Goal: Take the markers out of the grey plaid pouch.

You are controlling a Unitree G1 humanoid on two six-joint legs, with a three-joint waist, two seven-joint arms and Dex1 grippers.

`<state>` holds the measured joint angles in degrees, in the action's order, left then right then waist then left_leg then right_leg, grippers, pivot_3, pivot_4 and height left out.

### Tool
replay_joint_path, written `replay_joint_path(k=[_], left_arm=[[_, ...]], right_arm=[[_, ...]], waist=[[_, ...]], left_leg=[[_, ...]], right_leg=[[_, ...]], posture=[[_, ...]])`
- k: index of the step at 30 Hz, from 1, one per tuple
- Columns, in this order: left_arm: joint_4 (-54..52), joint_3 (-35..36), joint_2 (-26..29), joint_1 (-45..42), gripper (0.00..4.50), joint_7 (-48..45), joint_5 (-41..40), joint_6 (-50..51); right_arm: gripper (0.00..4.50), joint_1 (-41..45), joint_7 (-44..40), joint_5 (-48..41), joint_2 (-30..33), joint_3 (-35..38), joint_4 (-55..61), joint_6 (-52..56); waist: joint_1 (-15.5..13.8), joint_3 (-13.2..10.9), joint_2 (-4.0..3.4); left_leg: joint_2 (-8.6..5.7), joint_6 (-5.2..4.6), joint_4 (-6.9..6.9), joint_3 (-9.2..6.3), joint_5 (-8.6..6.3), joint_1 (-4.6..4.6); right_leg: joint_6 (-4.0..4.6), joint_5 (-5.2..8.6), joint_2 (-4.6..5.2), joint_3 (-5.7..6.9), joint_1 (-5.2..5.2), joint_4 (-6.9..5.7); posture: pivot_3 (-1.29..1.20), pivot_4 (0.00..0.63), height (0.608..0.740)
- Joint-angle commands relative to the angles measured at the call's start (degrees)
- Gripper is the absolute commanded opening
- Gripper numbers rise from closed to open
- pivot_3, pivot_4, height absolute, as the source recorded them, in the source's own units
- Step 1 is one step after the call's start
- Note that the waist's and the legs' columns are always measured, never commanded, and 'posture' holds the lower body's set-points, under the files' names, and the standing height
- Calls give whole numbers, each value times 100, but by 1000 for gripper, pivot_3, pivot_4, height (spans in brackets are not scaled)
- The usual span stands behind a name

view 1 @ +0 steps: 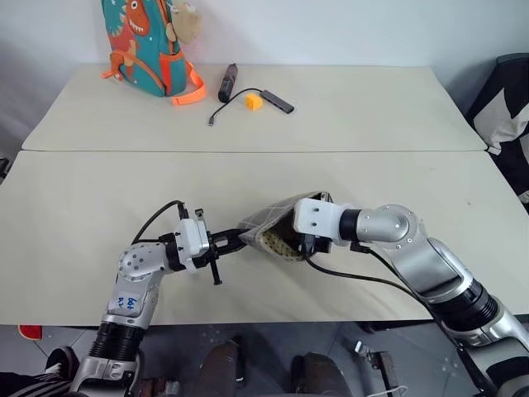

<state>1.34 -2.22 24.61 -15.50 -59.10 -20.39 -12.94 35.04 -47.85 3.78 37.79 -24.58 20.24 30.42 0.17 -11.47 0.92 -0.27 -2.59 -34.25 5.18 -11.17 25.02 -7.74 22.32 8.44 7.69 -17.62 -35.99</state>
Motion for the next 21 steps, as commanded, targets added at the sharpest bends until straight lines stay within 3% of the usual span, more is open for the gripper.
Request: replay_joint_path(k=[1,5,7,11,21], left_arm=[[-228,58,-1,-1,0,5,-136,-24],[-242,62,1,5,0,14,-146,-3],[-238,66,3,6,0,13,-145,-3],[-229,77,3,1,0,16,-155,5],[-531,-39,-113,-60,0,12,-348,289]], right_arm=[[4469,32,-12,78,-26,114,230,-30],[4296,-2,-9,34,-92,180,238,36],[3867,7,-21,27,-106,193,232,48],[2504,48,30,92,-164,182,245,26],[2504,91,261,683,-462,-200,-108,-281]], waist=[[0,0,0],[-7,0,0],[-5,0,0],[-3,0,0],[-1,0,0]], left_leg=[[0,0,0,0,0,0],[-1,0,-1,0,0,1],[-1,0,0,0,0,0],[-1,0,0,1,0,0],[-1,0,-1,1,0,0]], right_leg=[[0,0,0,0,0,0],[0,0,0,0,0,0],[0,0,0,0,0,0],[0,0,-1,0,0,0],[0,0,-3,0,0,-5]], posture=[[0,150,740],[0,150,740],[0,150,740],[0,150,740],[0,150,740]])
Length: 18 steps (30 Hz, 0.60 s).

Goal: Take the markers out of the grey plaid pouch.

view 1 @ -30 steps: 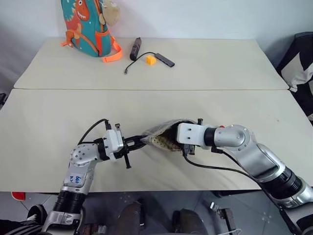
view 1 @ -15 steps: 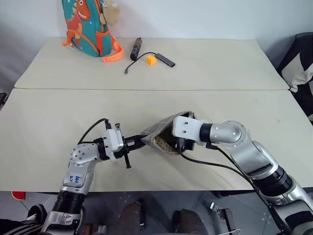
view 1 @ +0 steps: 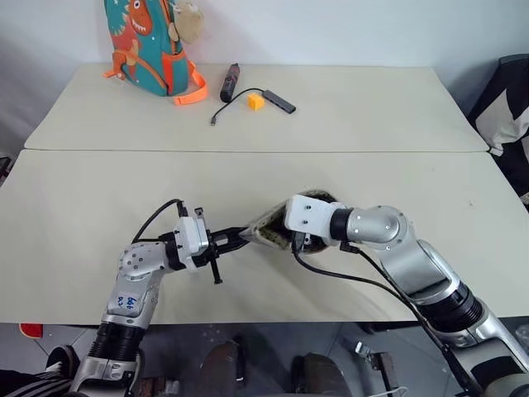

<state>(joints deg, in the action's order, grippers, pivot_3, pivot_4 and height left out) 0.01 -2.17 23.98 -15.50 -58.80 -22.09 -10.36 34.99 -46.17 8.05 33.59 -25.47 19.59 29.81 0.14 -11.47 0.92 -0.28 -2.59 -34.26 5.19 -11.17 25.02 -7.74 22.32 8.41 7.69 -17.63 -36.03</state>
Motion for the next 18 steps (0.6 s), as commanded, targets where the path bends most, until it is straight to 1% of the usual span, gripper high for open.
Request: replay_joint_path(k=[1,6,10,13,16,17,18], left_arm=[[-438,-61,-63,-63,0,-34,-197,68],[-571,-136,-89,-47,0,-102,-200,170],[-619,-118,-101,-27,0,-79,-221,222],[-627,-106,-105,-13,0,-80,-214,230],[-549,-67,-94,-5,0,-89,-187,191],[-534,-56,-88,2,0,-91,-183,189],[-522,-52,-79,8,0,-96,-170,182]], right_arm=[[2504,105,101,383,-32,-199,-123,-321],[2504,147,206,818,-119,-393,-563,-690],[2504,61,70,889,-140,-400,-630,-785],[1934,15,18,887,-171,-346,-623,-795],[830,11,-4,911,-156,-271,-576,-790],[616,7,-42,895,-151,-241,-538,-782],[581,8,-65,871,-164,-201,-497,-763]], waist=[[4,0,0],[7,0,0],[3,0,0],[4,0,0],[4,0,0],[2,1,0],[0,1,0]], left_leg=[[0,0,0,0,0,0],[0,1,0,2,1,-2],[1,1,0,2,1,-2],[1,1,0,1,1,-2],[1,1,0,1,1,-3],[1,1,0,1,1,-3],[1,1,0,1,1,-6]], right_leg=[[0,0,-1,0,0,0],[0,0,-4,-1,0,-2],[0,0,-5,-1,0,-3],[0,0,-5,-2,1,-3],[0,0,-5,-2,1,-3],[0,0,-5,-2,1,-2],[0,0,-5,-2,3,-2]], posture=[[0,150,740],[0,150,740],[0,150,740],[0,150,740],[0,150,740],[0,150,740],[0,150,740]])
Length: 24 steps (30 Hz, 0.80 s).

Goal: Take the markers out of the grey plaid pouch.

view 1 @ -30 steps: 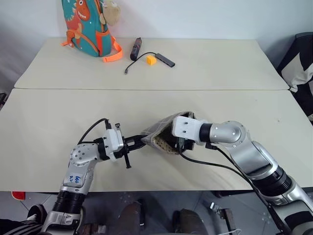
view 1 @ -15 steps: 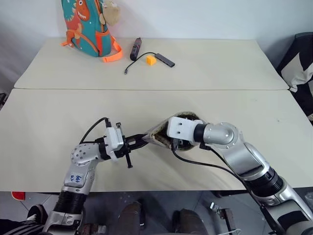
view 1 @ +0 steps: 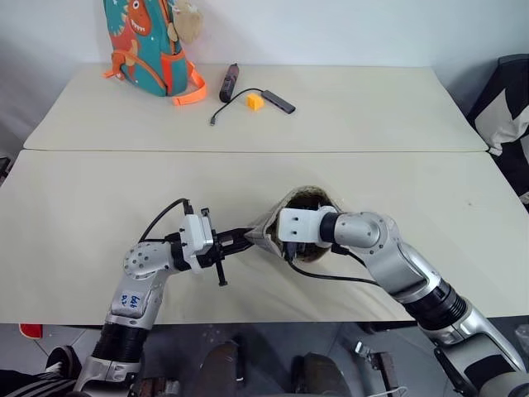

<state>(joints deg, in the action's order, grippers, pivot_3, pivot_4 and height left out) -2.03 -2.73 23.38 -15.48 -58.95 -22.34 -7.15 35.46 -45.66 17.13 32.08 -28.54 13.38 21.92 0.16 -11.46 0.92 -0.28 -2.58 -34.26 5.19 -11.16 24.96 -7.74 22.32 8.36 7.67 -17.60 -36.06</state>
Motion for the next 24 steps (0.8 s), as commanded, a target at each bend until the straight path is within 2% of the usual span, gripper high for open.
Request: replay_joint_path(k=[1,3,6,13,24], left_arm=[[-318,7,-14,13,0,-82,-140,-141],[-316,22,-6,23,0,-58,-130,-134],[-189,102,8,31,0,11,-85,-174],[17,254,89,6,0,45,-14,-309],[247,296,120,-17,0,70,41,-498]], right_arm=[[581,-37,-138,-57,-25,144,175,46],[581,-31,-228,-228,-67,305,365,197],[581,-143,-480,-949,-137,859,861,452],[581,-328,-905,-1945,208,1717,1579,826],[580,-598,-1127,-3219,667,2578,1820,1013]], waist=[[-3,0,0],[-4,0,0],[-5,0,0],[-7,0,0],[-14,0,0]], left_leg=[[0,0,0,0,0,0],[0,0,0,0,0,0],[0,0,0,-1,0,1],[0,-1,0,-2,0,1],[-1,-2,0,-1,-1,1]], right_leg=[[0,0,0,0,0,1],[0,0,0,-1,0,1],[0,0,1,-1,0,0],[0,0,2,0,1,4],[0,0,6,-1,3,6]], posture=[[0,150,740],[0,150,740],[0,150,740],[0,150,740],[0,150,740]])
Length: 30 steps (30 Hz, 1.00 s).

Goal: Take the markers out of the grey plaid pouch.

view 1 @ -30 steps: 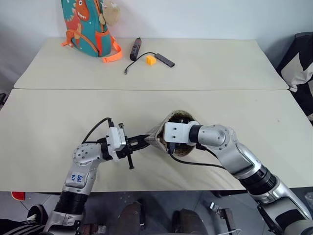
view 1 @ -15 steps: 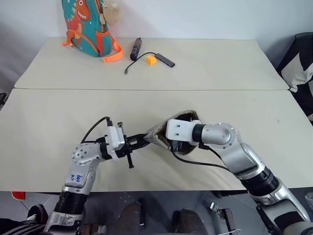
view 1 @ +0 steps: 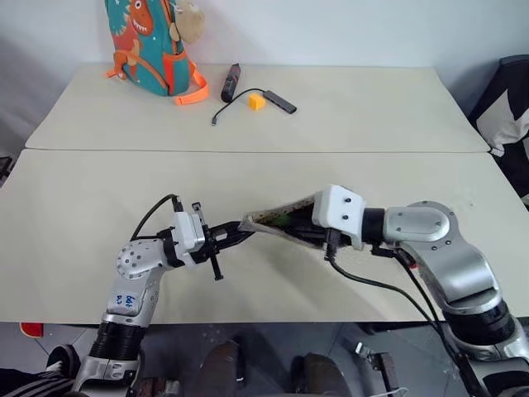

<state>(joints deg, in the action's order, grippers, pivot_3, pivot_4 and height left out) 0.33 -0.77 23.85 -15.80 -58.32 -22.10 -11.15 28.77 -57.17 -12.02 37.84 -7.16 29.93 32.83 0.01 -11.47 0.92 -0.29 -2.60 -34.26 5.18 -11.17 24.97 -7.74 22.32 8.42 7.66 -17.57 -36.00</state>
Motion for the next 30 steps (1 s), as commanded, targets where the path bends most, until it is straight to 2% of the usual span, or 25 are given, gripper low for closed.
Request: replay_joint_path(k=[1,3,6,10,16,20,25,28,30], left_arm=[[44,108,75,1,0,24,36,-122],[116,145,67,-37,0,88,78,-208],[167,162,55,-77,0,125,35,-186],[202,156,65,-79,0,118,8,-181],[326,358,47,68,0,174,-263,100],[434,662,63,176,0,218,-531,301],[602,1045,57,64,0,334,-838,572],[680,1175,64,-2,0,345,-883,639],[675,1217,60,-30,0,336,-888,685]], right_arm=[[580,73,38,-520,26,603,147,-55],[580,57,130,-979,-183,889,132,26],[580,74,271,-1208,-245,979,92,109],[580,670,959,-2074,-550,1377,80,1052],[580,1174,1546,-2767,-52,2055,-413,2571],[580,1427,1707,-3648,442,2602,-638,4019],[580,657,1585,-3864,958,2326,-122,4200],[580,422,2013,-3932,635,2390,-214,4319],[580,91,2382,-3613,435,2152,-307,4239]], waist=[[3,0,0],[8,0,0],[10,0,0],[11,0,0],[-8,1,2],[13,0,0],[9,1,1],[10,1,1],[8,2,3]], left_leg=[[0,0,0,0,0,-1],[1,0,0,-1,0,-2],[3,0,0,-1,0,-2],[2,-1,-1,-1,1,-1],[1,-1,-2,-16,0,4],[0,-1,-1,-11,1,10],[8,-1,2,-14,-1,9],[5,-3,0,-7,-1,10],[3,-5,-1,3,0,10]], right_leg=[[0,0,-1,2,0,-1],[0,0,-1,1,0,-1],[0,0,-1,0,0,-2],[0,0,1,0,-1,-4],[2,-1,4,-8,4,-4],[2,-1,4,-5,0,-6],[3,-2,13,-7,2,2],[3,-2,12,-2,0,3],[0,-3,10,1,-4,1]], posture=[[0,150,740],[0,150,740],[0,150,740],[0,150,740],[0,150,740],[0,150,740],[0,150,740],[0,150,740],[0,150,740]])
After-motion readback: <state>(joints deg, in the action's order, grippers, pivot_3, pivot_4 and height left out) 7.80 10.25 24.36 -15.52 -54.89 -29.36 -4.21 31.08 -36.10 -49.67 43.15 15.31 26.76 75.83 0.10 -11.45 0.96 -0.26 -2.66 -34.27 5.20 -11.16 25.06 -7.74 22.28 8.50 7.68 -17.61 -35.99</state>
